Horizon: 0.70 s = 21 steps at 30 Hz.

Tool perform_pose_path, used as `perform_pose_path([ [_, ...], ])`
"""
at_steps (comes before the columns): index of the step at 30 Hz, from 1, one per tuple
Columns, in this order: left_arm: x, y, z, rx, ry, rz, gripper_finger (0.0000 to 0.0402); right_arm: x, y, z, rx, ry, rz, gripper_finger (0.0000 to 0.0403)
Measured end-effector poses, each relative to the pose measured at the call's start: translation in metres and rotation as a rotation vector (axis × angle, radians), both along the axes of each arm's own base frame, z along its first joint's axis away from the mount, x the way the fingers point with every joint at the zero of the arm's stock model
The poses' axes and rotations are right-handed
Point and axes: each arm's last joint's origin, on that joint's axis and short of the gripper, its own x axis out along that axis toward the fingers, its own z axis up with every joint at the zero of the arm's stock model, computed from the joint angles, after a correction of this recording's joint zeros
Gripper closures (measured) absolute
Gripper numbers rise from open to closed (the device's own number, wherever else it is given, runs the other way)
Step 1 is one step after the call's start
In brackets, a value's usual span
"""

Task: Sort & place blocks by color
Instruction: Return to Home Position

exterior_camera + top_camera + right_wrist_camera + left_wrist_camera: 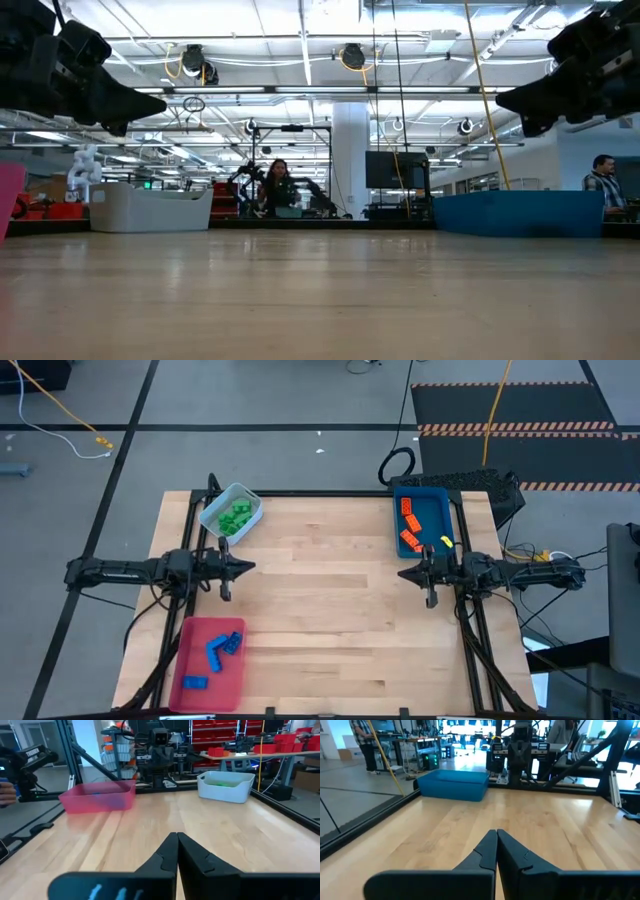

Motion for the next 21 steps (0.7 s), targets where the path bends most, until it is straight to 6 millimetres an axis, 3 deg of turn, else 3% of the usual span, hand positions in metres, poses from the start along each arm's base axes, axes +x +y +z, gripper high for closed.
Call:
perform_pose_path([
  [21,0.0000,0.0000,0.0002,0.085,0.011,-0.005,0.0396,0.0010,0.0001,-0.0018,0.010,0.022,-0.002,0.0403],
])
